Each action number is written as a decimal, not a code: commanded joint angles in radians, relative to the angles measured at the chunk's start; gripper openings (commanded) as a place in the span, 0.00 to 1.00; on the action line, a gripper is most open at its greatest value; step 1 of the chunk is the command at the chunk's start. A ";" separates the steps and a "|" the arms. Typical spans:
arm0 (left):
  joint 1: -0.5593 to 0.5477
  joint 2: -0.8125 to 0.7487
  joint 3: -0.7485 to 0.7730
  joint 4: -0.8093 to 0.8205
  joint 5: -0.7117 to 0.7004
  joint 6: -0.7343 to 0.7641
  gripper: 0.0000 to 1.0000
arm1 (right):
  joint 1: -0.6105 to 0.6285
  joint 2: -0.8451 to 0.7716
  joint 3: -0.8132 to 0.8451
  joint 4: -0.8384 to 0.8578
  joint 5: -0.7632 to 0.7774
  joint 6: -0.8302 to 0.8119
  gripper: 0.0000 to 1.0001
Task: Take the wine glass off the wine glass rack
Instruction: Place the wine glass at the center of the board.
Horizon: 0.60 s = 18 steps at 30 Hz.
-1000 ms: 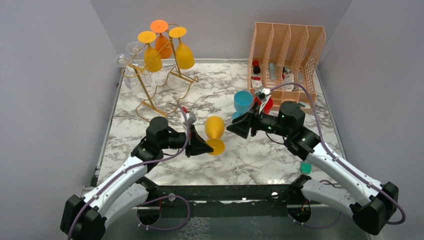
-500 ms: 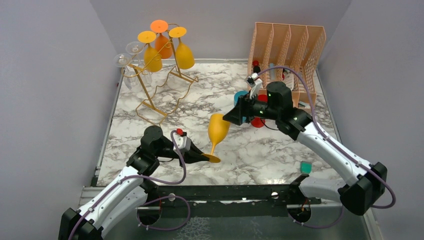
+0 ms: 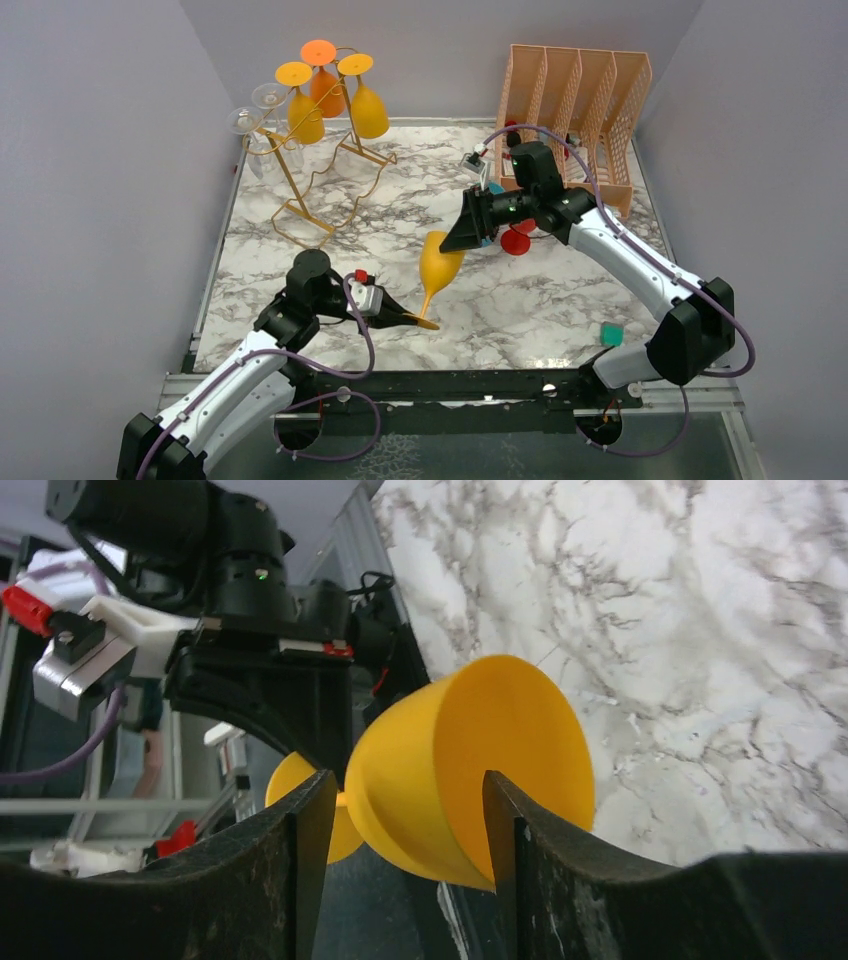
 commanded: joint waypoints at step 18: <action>-0.004 0.060 0.095 -0.242 -0.014 0.249 0.00 | 0.002 0.065 0.026 -0.098 -0.380 -0.049 0.15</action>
